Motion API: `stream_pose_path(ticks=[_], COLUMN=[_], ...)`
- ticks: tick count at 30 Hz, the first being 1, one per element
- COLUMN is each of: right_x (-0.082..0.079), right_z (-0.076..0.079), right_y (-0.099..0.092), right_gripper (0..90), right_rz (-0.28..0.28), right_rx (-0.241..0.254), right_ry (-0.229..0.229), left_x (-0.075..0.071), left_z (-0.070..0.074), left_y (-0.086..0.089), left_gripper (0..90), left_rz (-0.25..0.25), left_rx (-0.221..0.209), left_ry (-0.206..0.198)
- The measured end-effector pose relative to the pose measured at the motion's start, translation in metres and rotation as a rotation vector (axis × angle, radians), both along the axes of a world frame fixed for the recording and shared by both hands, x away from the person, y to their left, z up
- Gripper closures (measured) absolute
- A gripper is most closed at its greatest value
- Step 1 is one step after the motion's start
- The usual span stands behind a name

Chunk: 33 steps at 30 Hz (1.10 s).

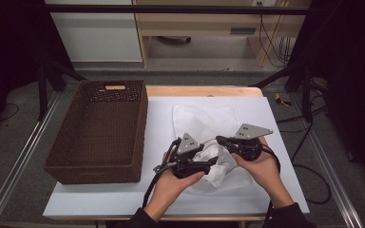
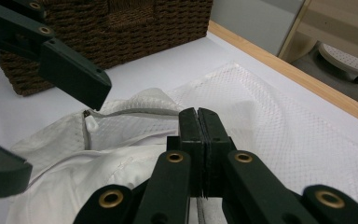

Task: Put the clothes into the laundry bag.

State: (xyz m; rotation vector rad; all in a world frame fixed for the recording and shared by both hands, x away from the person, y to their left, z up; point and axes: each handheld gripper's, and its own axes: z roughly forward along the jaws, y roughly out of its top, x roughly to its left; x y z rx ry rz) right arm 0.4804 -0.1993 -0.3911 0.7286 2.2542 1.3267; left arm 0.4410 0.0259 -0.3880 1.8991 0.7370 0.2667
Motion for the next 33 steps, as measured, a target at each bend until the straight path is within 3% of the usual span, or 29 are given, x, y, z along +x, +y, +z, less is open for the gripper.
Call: stream_pose_path(ticks=[12, 15, 33], right_x=[-0.001, -0.001, -0.002], right_z=[0.000, 0.000, 0.002], right_y=[0.000, 0.000, 0.000], right_gripper=[89.9, 89.9, 89.9], right_rz=[-0.001, 0.002, 0.003], right_rx=[-0.004, -0.006, -0.006], right_ry=[0.000, -0.003, -0.006], left_x=[-0.016, -0.019, -0.028], left_z=[-0.002, -0.005, -0.019], left_y=[0.007, 0.009, 0.022], left_gripper=[73.5, 79.4, 88.6], left_rz=[-0.009, -0.018, -0.017], left_rx=[0.088, 0.092, 0.098], left_ry=[0.023, 0.033, 0.081])
